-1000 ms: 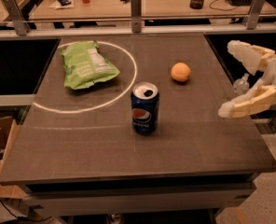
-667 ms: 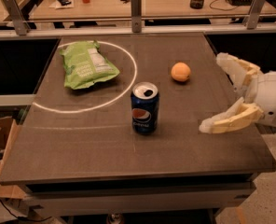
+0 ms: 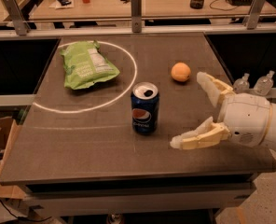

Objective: Pick pepsi can

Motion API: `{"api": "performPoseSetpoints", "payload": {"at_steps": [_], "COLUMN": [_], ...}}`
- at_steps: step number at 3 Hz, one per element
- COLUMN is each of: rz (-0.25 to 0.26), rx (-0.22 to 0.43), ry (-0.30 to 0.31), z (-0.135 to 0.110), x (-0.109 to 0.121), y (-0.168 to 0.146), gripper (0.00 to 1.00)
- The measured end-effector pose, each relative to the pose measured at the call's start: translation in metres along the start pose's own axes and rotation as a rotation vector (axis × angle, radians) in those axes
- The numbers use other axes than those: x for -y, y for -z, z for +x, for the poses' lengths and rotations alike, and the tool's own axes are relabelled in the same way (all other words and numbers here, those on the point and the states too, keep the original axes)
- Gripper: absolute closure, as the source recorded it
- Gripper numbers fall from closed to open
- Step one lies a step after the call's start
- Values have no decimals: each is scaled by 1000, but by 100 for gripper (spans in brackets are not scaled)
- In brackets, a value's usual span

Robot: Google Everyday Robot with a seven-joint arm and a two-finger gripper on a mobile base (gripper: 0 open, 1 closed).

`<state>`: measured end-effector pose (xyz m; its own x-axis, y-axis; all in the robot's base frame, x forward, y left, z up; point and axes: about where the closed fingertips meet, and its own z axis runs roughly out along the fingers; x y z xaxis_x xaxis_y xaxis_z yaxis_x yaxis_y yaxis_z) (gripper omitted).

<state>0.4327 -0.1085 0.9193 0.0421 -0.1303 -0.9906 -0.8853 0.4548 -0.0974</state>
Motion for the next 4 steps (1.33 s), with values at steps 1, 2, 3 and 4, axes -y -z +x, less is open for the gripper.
{"api": "performPoseSetpoints", "payload": {"at_steps": [1,2,3,4], "rz": [-11,-28,-45,-57], "rx": [-2,1,7,8], "ry": [-43,-72,-83,-78], "z": [15,27,37,37], "x": [-11,-14,-10,-9], "y": [-20,-38,-58,-71], "gripper": [0,0,0,0]}}
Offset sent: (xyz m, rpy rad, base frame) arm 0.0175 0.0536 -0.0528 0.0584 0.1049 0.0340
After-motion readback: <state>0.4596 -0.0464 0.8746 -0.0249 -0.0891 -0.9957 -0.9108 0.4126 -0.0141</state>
